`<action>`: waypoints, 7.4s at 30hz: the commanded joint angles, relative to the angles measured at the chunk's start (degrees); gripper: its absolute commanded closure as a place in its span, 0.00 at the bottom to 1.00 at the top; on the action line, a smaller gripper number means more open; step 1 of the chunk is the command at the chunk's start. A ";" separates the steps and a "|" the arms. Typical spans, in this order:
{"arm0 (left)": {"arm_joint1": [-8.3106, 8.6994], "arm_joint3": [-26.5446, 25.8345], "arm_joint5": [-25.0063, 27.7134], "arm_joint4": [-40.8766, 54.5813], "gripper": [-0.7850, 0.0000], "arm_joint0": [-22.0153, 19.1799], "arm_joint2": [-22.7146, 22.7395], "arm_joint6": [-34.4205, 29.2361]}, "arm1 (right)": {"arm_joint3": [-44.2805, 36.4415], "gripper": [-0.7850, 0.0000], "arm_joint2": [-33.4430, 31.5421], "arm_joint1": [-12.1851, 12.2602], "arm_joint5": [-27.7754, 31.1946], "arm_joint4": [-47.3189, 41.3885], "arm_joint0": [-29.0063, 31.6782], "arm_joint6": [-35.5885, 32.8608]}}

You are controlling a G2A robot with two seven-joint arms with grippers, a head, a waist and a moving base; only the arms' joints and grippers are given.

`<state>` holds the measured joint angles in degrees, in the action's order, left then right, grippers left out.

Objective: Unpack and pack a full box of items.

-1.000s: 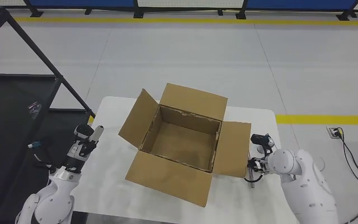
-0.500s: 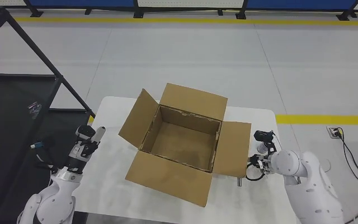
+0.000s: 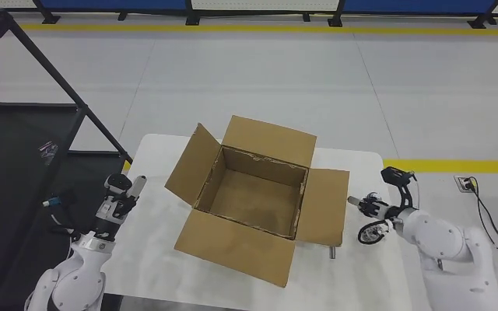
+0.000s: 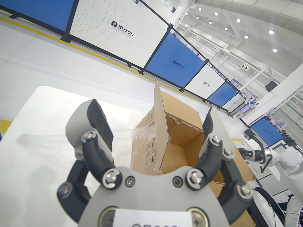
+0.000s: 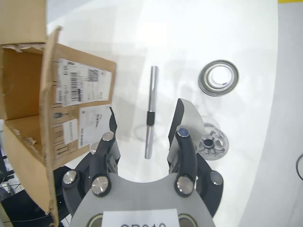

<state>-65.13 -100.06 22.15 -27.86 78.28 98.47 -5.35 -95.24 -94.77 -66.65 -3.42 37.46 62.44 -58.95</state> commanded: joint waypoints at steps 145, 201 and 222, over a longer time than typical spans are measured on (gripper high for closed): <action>-0.66 -3.78 2.46 -0.88 0.00 6.43 3.38 3.48 | 10.42 0.60 26.99 1.98 -7.68 19.87 -4.67 7.65; -0.82 -3.07 3.54 0.88 0.00 7.00 6.02 4.27 | -17.47 1.00 19.71 1.94 -7.48 36.12 -11.10 -3.43; -1.24 -2.80 2.67 5.01 0.00 12.17 11.85 8.13 | 44.82 1.00 66.05 -17.30 21.71 7.55 -51.60 10.37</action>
<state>-66.36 -102.86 24.84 -22.89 90.43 110.24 2.92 -53.57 -29.63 -83.08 17.76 45.45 11.24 -49.20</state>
